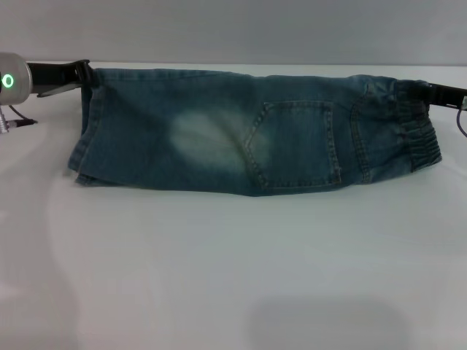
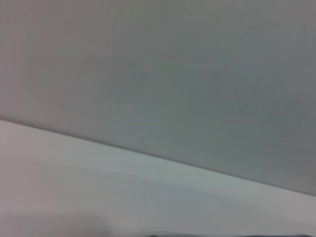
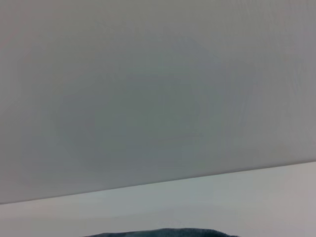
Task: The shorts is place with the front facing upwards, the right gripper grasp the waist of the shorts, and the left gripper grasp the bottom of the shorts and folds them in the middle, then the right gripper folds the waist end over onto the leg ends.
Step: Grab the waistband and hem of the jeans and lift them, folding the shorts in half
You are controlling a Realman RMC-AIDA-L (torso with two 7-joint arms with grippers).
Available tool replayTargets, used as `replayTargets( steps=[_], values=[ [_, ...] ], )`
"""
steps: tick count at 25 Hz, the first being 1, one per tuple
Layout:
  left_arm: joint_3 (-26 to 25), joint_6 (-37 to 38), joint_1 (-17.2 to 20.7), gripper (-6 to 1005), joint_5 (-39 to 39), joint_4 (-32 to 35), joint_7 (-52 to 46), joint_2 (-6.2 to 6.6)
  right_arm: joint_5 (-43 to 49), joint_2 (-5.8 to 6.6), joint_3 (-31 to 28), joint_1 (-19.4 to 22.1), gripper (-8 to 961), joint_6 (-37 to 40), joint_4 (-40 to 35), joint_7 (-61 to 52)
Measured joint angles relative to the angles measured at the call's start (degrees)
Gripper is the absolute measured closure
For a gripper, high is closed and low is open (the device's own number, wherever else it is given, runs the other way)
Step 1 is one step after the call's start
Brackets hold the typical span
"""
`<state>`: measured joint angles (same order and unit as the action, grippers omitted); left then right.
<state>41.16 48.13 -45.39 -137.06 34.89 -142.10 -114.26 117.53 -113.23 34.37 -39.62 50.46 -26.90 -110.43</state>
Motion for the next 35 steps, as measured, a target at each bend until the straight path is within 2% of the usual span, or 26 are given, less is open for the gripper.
replayTargets(
  steps=[9, 28, 29, 35],
  values=[
    [1.4, -0.69, 1.12, 903, -1.01, -0.01, -0.05, 0.53, -0.04, -0.05, 0.32, -0.19, 889, -0.39, 0.09, 0.05],
    [1.39, -3.7, 0.4, 898, -1.69, 0.39, 1.98, -1.05, -0.03, -0.5, 0.46, -0.96, 865, -2.54, 0.1, 1.34],
    [1.23, -5.88, 0.4, 898, -1.56, 1.0, 2.14, -2.01, -0.03, -0.53, 0.46, -0.99, 829, -2.72, 0.1, 1.33],
    [1.31, -7.59, 0.67, 673, -1.53, 2.82, 2.31, -3.11, -0.03, -0.72, 0.07, -0.71, 625, -3.12, 0.01, 1.13]
  ],
)
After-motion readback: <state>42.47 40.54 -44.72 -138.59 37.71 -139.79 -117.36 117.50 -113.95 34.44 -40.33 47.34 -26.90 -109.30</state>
